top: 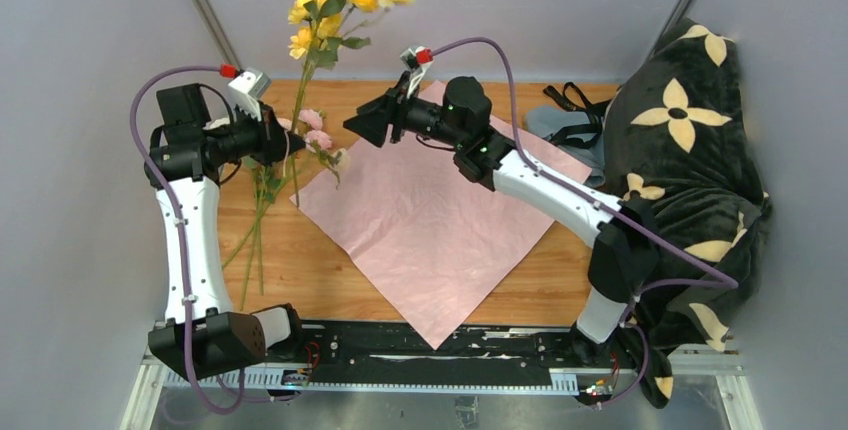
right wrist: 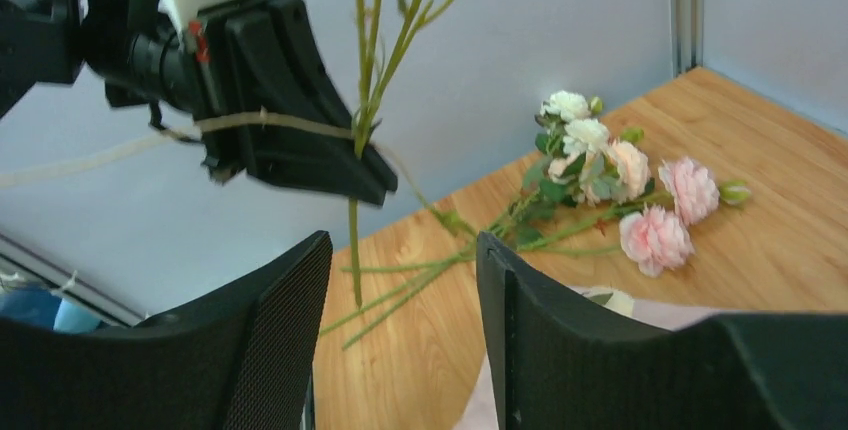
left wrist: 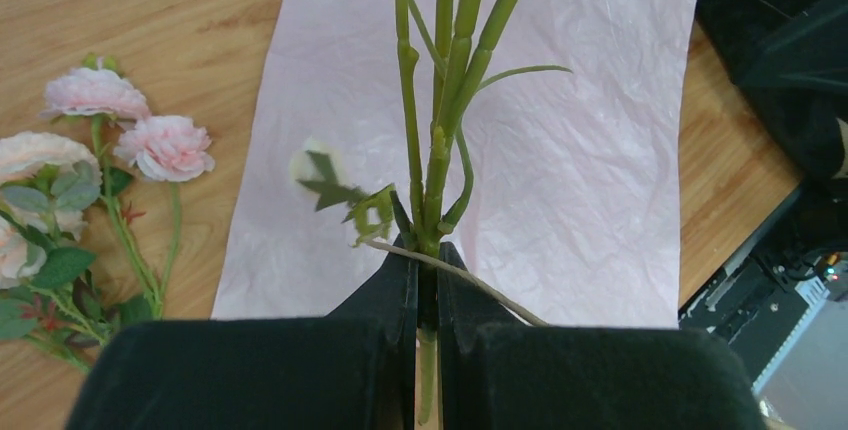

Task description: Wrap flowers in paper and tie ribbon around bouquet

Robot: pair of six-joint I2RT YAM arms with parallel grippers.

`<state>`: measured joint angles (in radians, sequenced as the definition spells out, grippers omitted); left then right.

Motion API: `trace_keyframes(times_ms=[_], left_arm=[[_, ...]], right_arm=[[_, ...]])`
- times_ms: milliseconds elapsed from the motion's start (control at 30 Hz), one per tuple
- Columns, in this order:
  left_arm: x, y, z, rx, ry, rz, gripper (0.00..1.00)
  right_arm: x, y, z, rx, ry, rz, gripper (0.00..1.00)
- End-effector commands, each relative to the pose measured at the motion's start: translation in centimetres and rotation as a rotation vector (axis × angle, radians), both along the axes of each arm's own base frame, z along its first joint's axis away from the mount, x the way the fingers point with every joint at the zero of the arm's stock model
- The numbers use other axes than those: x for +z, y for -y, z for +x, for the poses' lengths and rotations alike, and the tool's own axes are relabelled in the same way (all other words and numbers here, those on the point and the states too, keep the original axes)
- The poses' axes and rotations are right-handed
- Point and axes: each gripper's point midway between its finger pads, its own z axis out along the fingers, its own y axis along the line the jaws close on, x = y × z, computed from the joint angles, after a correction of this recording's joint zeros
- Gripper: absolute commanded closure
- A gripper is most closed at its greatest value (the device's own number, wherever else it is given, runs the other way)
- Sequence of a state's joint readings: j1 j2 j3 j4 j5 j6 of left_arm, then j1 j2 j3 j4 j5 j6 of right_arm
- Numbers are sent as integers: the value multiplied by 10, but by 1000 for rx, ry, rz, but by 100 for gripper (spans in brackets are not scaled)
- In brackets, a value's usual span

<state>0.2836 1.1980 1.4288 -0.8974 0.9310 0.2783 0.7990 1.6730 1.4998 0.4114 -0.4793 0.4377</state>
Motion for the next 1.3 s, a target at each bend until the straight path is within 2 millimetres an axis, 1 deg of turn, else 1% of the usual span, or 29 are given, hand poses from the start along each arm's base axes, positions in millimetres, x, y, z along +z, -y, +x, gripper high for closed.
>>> trace_keyframes(times_ms=[0, 100, 167, 333, 400, 467, 500, 533, 600, 633, 700, 733, 767, 800, 833, 867, 900, 967, 1000, 1033, 1067, 1100, 1167, 1200, 1233, 1267], left_arm=[[-7, 6, -13, -20, -24, -7, 100], [-14, 6, -15, -21, -37, 0, 100], [-17, 4, -16, -18, -41, 9, 100], [-22, -1, -15, -2, -42, 49, 100], [-26, -2, -16, -2, -50, 57, 100], [-31, -2, -16, -4, -60, 59, 100], [-33, -3, -16, -1, -65, 64, 100], [-36, -5, -15, 3, -69, 72, 100], [-41, -8, -15, 16, -78, 91, 100], [-44, -12, -13, 32, -88, 103, 92], [-49, -23, -10, 79, -101, 155, 53], [-51, -32, -7, 116, -105, 195, 41], [-52, -44, -5, 157, -106, 237, 33], [-51, -57, -3, 203, -106, 270, 27], [-49, -71, -1, 252, -110, 289, 22], [-48, -85, 0, 300, -117, 291, 17], [-47, -100, 2, 346, -126, 282, 11], [-48, -125, 2, 417, -145, 273, 9], [-53, -135, 2, 439, -162, 283, 9], [-61, -140, 1, 445, -179, 298, 9], [-68, -144, 0, 440, -191, 322, 9], [-76, -143, -2, 424, -203, 326, 9], [-89, -140, -6, 399, -226, 326, 9], [-95, -140, -8, 395, -240, 328, 9], [-99, -140, -9, 394, -249, 334, 10], [-102, -141, -10, 397, -257, 341, 10]], right_arm=[[27, -32, 5, 49, -12, 166, 38], [27, -60, 8, 72, -26, 191, 37], [28, -75, 14, 72, -44, 219, 36], [32, -100, 26, 108, -99, 303, 37], [30, -108, 29, 114, -111, 314, 39], [23, -115, 32, 104, -131, 307, 43], [20, -119, 33, 106, -139, 306, 48], [17, -121, 34, 111, -147, 306, 60], [10, -125, 37, 110, -177, 295, 88], [6, -125, 40, 93, -186, 285, 99], [2, -123, 48, 43, -188, 251, 100], [2, -120, 54, 6, -178, 225, 100], [0, -118, 61, -37, -152, 178, 100], [-4, -114, 68, -87, -121, 94, 100], [-3, -108, 77, -151, -55, 34, 100], [-9, -98, 85, -223, -23, -74, 100], [-13, -83, 98, -314, 38, -163, 100], [-15, -58, 102, -390, 101, -275, 100], [-15, -47, 101, -413, 138, -320, 100], [-13, -36, 97, -415, 177, -360, 100], [-15, -31, 87, -370, 232, -414, 100], [-15, -21, 80, -356, 242, -456, 100], [-16, 7, 67, -350, 221, -546, 100], [-19, 25, 62, -361, 198, -594, 100], [-26, 50, 59, -385, 160, -661, 100], [-31, 67, 62, -426, 130, -695, 100]])
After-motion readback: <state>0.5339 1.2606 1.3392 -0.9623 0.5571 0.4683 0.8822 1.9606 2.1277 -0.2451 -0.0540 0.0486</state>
